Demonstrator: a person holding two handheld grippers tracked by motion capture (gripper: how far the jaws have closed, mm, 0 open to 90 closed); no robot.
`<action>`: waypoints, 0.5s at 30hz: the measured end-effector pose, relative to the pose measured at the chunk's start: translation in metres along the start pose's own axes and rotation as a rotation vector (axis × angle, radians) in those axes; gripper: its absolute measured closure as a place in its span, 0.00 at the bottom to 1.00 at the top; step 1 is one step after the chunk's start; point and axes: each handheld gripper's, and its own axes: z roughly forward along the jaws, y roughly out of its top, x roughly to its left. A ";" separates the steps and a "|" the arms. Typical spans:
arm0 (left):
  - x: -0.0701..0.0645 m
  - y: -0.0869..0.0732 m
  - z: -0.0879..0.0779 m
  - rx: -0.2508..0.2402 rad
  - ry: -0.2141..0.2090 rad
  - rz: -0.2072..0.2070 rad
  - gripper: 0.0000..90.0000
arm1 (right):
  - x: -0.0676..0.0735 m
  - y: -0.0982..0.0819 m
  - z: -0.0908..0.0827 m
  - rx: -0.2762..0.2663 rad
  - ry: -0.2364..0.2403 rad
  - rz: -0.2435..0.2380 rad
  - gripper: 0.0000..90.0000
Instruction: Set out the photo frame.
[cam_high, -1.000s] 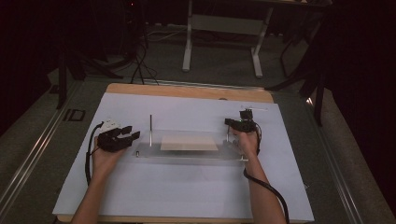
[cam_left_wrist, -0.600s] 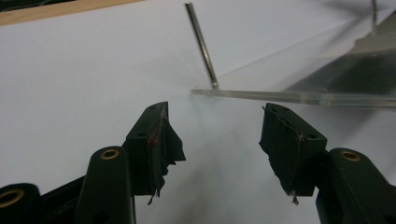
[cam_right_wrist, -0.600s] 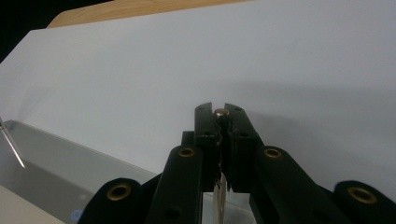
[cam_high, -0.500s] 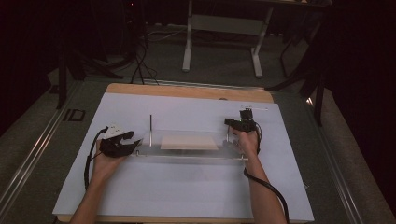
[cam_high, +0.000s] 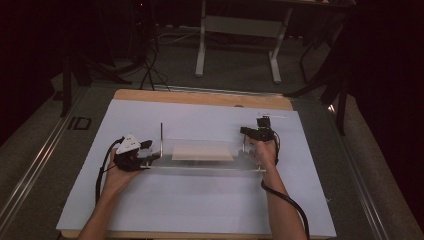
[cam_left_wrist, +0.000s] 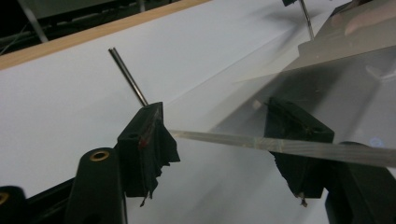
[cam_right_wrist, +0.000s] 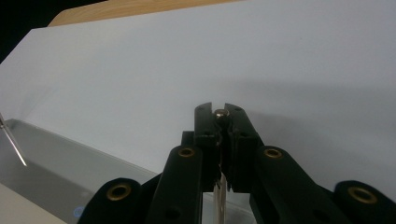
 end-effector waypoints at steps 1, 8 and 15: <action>-0.001 0.001 0.000 -0.006 -0.009 0.002 0.41 | 0.000 0.000 0.000 0.002 0.000 0.002 0.95; -0.008 0.005 0.001 -0.034 -0.024 0.027 0.41 | 0.000 0.000 0.001 0.003 -0.001 0.004 0.95; -0.016 0.012 0.009 -0.043 -0.019 0.050 0.41 | -0.001 0.001 0.001 0.002 0.005 0.015 0.94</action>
